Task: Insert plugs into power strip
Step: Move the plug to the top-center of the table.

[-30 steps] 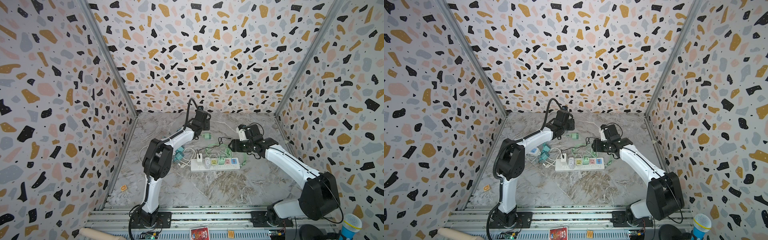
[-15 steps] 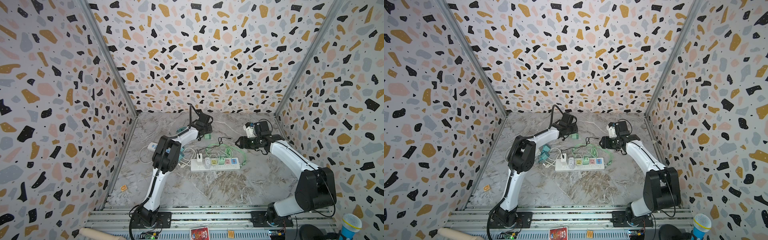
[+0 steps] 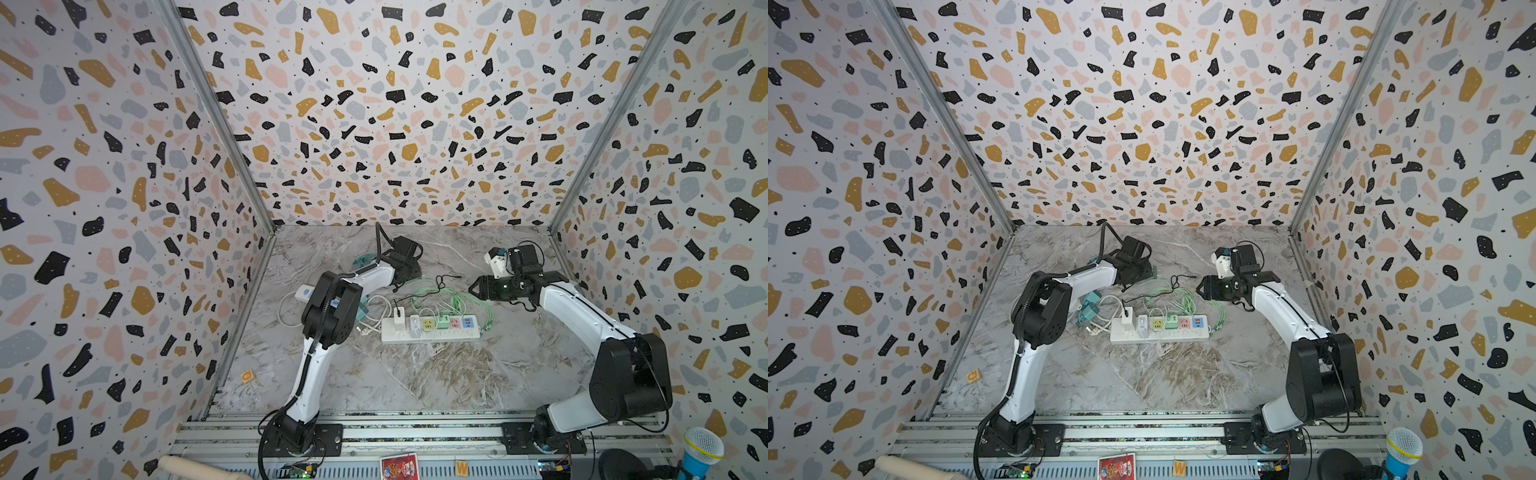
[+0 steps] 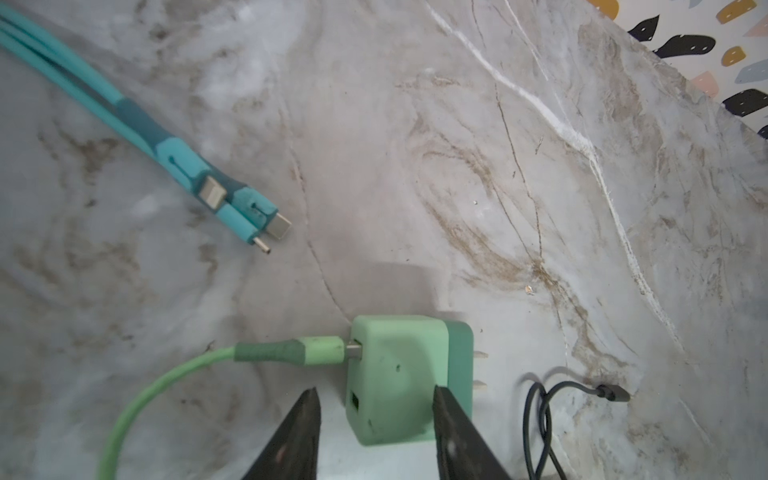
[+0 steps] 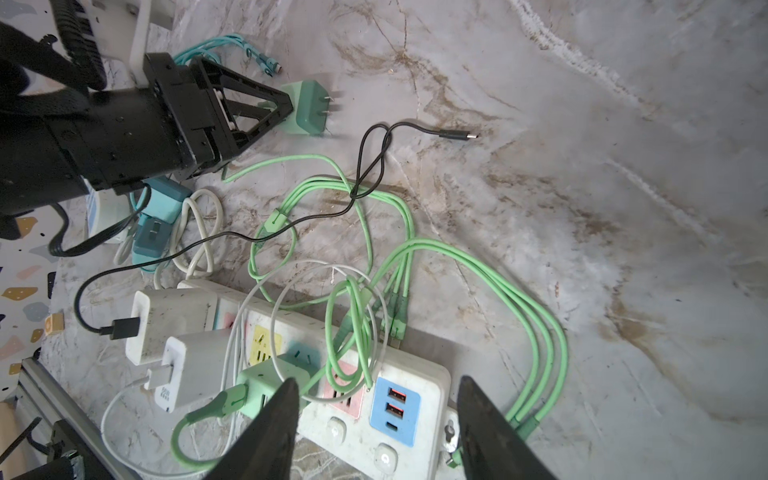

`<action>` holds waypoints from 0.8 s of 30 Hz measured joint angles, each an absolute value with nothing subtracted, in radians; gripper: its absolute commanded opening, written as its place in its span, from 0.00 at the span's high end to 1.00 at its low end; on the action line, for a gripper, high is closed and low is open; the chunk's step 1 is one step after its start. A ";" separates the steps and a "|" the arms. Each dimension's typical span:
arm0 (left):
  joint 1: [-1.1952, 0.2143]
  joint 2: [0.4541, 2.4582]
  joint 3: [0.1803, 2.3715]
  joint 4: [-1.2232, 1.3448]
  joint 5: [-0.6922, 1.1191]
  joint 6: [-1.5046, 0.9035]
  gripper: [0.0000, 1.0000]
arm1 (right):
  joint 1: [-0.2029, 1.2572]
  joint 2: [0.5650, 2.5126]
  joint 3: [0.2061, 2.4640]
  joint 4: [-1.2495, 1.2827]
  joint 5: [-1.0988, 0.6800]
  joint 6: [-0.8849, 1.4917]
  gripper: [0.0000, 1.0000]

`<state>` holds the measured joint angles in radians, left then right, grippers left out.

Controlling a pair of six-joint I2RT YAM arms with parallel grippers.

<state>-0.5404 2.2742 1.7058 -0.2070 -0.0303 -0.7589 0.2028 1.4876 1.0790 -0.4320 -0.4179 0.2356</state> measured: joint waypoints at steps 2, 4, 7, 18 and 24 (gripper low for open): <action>-0.540 2.274 1.706 -0.205 -0.027 -0.765 0.56 | 0.203 1.488 1.079 -0.431 -0.420 0.234 0.39; -0.540 2.277 1.711 -0.210 -0.022 -0.770 0.58 | 0.203 1.488 1.079 -0.429 -0.422 0.233 0.39; -0.540 2.308 1.773 -0.226 -0.013 -0.767 0.58 | 0.203 1.488 1.078 -0.426 -0.422 0.233 0.38; -0.558 2.538 2.158 -0.326 0.054 -0.664 0.61 | 0.162 1.502 1.078 -0.416 -0.408 0.229 0.37; -0.593 2.580 2.215 -0.365 0.097 -0.615 0.62 | 0.117 1.520 1.079 -0.414 -0.393 0.229 0.37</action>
